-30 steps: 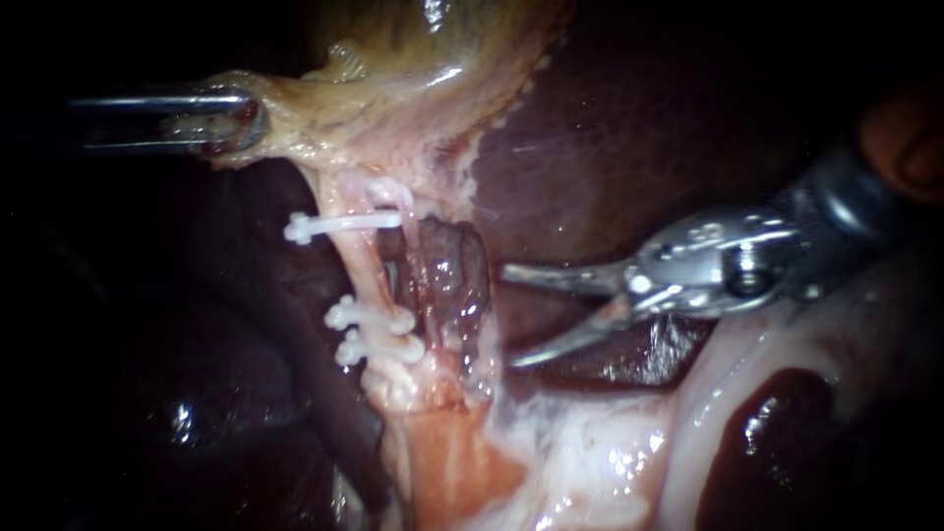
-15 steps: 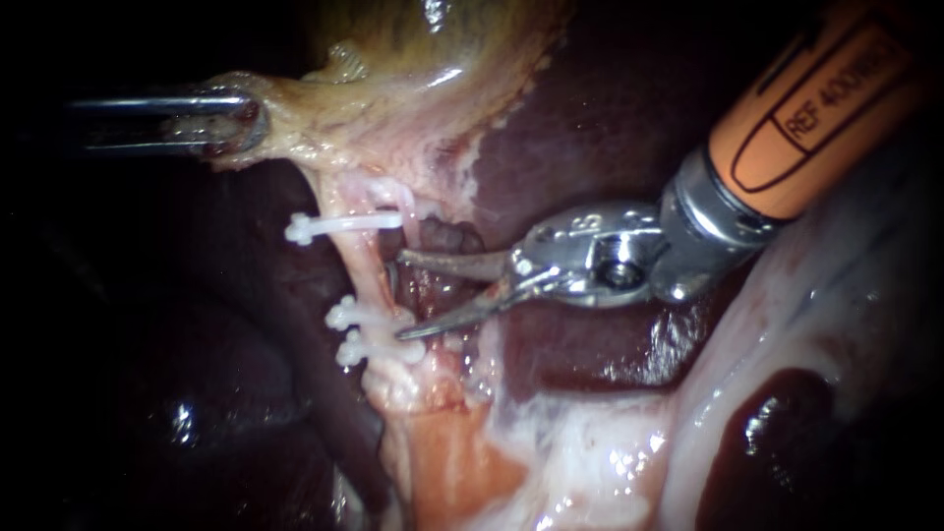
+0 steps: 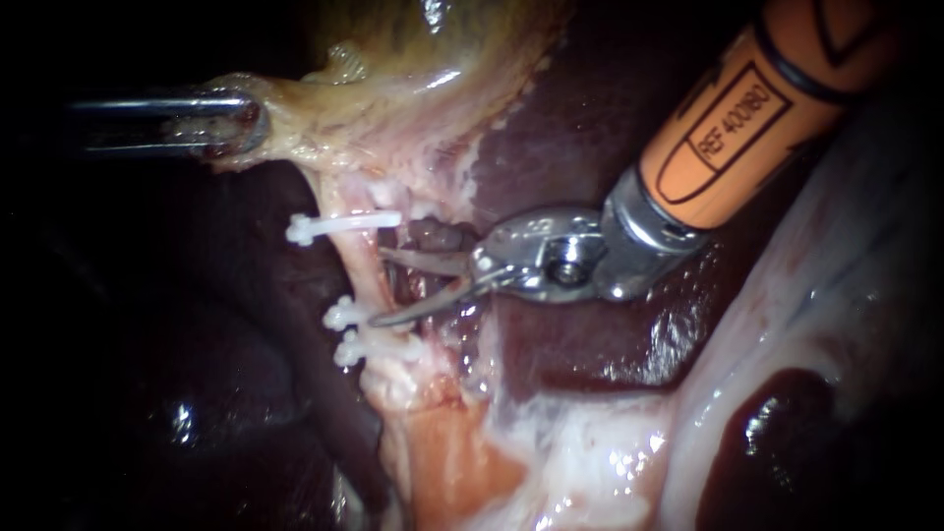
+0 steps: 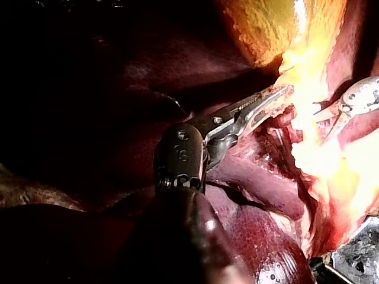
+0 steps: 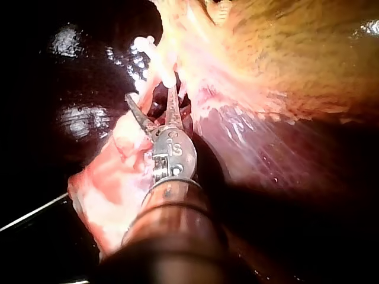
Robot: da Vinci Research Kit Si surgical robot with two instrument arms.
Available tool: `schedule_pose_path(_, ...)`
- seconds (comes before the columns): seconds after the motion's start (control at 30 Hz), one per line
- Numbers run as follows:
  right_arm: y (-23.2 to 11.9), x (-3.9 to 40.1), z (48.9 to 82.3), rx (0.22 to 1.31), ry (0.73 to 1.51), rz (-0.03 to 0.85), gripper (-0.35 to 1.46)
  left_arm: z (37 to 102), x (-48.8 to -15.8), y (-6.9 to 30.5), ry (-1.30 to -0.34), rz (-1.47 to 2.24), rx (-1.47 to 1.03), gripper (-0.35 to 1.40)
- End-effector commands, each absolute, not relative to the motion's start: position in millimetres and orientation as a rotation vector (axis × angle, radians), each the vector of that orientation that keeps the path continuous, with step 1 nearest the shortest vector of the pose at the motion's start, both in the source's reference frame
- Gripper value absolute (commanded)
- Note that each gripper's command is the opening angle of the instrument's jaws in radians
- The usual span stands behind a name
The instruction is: Go to the cutting position left tube
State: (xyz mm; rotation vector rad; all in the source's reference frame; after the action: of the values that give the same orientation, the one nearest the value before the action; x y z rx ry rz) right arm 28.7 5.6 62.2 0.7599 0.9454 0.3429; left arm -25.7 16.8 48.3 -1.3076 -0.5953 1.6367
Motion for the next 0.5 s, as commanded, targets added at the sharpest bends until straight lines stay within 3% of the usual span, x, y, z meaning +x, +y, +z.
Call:
schedule_pose_path(0.03, 5.7, 29.1, 62.3, 0.761, 0.941, 0.341, 1.43, 48.3, -25.8, 16.8, -0.595, 1.636, -1.307, -0.35)
schedule_pose_path(0.5, 5.5, 33.7, 61.5, 0.857, 1.032, 0.366, 1.45, 48.4, -26.2, 16.8, -0.592, 1.636, -1.307, -0.35)
